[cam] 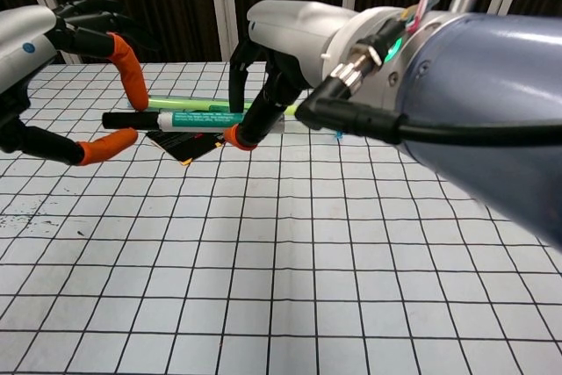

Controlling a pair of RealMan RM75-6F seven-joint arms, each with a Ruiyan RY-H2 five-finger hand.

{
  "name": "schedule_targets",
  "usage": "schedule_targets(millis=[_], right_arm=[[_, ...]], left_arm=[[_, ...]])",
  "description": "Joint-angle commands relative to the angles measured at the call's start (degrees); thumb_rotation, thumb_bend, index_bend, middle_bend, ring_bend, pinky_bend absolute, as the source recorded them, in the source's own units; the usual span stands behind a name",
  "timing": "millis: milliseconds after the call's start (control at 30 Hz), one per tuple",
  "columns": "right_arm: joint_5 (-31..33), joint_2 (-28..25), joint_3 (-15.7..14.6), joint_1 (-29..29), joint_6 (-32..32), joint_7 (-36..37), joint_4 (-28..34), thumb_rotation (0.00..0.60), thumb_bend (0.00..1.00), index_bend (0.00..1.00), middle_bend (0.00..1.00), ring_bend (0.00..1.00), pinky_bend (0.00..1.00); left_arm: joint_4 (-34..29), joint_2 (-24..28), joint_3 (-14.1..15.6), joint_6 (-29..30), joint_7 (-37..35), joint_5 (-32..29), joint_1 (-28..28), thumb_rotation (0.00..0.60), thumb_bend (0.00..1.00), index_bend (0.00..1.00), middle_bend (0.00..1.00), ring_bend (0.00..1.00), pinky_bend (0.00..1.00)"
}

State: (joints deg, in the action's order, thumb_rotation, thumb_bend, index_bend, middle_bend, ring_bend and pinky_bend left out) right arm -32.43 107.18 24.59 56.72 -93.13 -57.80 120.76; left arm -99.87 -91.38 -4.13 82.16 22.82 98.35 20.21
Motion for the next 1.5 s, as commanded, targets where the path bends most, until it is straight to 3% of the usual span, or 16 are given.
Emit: schedule_targets(millis=[33,767,1067,1300,1500], right_arm=[[0.06,-0.01,-0.05,-0.03,0.06,0.09,-0.08,0.600,0.48,0.66,0.07,0.16,0.17],[0.50,-1.00,-0.05,-0.80,0.77,1.80,-0.35,0.600,0.49,0.66,0.07,0.16,0.17],[0.60,-1.02,0.01,-0.59,0.70,1.72,-0.28,0.600,0.49,0.66,0.07,0.15,0.17],[0.63,-0.97,0.16,-0.48,0.73,1.90,-0.42,0.600,0.49,0.66,0.07,0.16,0.17],[0.67,-1.12,0.58,-0.48,0.74,2.23,-0.42,0.600,0.49,0.66,0.07,0.16,0.17]], left_arm=[[0.06,-0.01,0.02,-0.08,0.01,-0.18,-0.02,0.600,0.46,0.54,0.19,0.00,0.05],[2.23,0.37,0.25,2.18,-3.69,-0.63,-1.19,0.600,0.48,0.56,0.21,0.00,0.05],[2.44,1.23,0.61,1.64,-4.01,-0.56,-1.10,0.600,0.48,0.38,0.17,0.00,0.04],[2.27,1.79,1.72,0.79,-4.41,-0.28,-1.12,0.600,0.48,0.38,0.16,0.00,0.03],[2.60,1.43,1.79,1.52,-4.74,0.88,-1.11,0.600,0.48,0.43,0.18,0.00,0.03]])
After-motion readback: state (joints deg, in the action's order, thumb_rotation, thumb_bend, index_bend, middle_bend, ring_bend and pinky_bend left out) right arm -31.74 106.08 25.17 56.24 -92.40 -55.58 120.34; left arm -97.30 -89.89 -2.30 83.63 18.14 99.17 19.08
